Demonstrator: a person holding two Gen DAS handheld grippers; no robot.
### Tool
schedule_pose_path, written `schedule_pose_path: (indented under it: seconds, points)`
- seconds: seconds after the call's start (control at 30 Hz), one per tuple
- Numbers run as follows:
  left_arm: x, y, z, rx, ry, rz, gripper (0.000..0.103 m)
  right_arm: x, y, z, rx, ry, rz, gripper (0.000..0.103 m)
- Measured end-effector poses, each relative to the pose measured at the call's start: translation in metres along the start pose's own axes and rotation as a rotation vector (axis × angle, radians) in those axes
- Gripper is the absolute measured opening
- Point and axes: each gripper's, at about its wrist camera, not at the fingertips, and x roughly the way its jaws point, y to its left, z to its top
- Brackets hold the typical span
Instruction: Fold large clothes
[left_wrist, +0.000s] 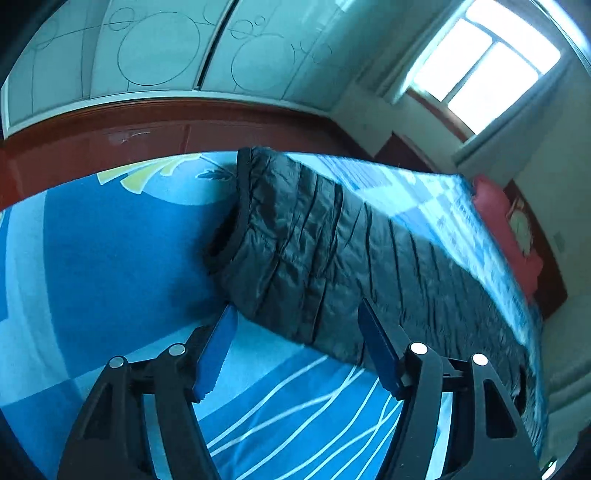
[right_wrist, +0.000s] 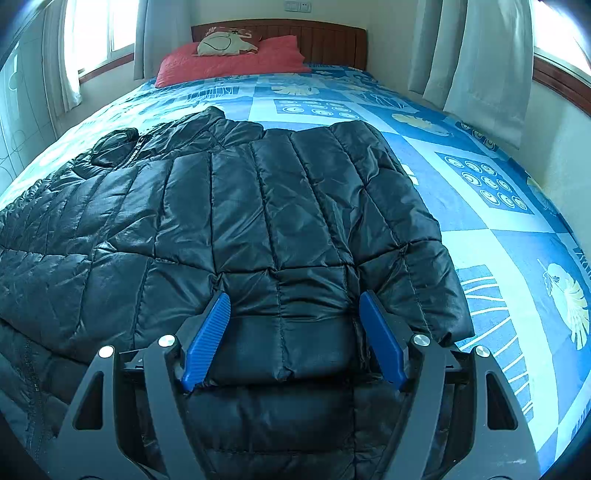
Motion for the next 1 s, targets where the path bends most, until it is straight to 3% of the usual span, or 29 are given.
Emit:
schedule_pose_path:
  seconds: [0.17, 0.23, 0.5, 0.6, 0.67, 0.7, 0.73, 0.9, 1.0]
  points:
    - [0.002, 0.008, 0.009, -0.083, -0.029, -0.018, 0.066, 0.000, 0.000, 0.000, -0.001, 0.001, -0.001, 0.072]
    - [-0.001, 0.009, 0.010, -0.105, -0.048, 0.007, 0.058, 0.000, 0.000, 0.000, -0.001, 0.000, -0.001, 0.072]
    - [-0.015, 0.022, 0.012, -0.139, -0.147, 0.103, 0.059, 0.000, 0.000, 0.000, -0.001, 0.000, -0.002, 0.072]
    - [-0.007, 0.028, 0.017, -0.142, -0.155, 0.085, 0.060, 0.000, 0.000, 0.000, -0.003, 0.000, -0.004, 0.072]
    - [-0.006, 0.026, 0.020, -0.117, -0.162, 0.057, 0.044, -0.001, 0.001, 0.000, -0.005, -0.001, -0.008, 0.073]
    - [-0.003, 0.027, 0.020, -0.118, -0.153, 0.025, 0.026, -0.001, 0.001, 0.000, -0.006, -0.001, -0.011, 0.073]
    - [0.000, 0.029, 0.021, -0.128, -0.137, 0.007, 0.016, -0.001, 0.001, 0.000, -0.007, -0.002, -0.013, 0.073]
    - [-0.003, 0.030, 0.023, -0.125, -0.158, 0.016, 0.011, -0.001, 0.001, 0.000, -0.008, -0.002, -0.014, 0.073]
    - [-0.013, 0.016, 0.025, -0.067, -0.195, 0.047, 0.010, -0.002, 0.001, 0.000, -0.008, -0.002, -0.014, 0.073]
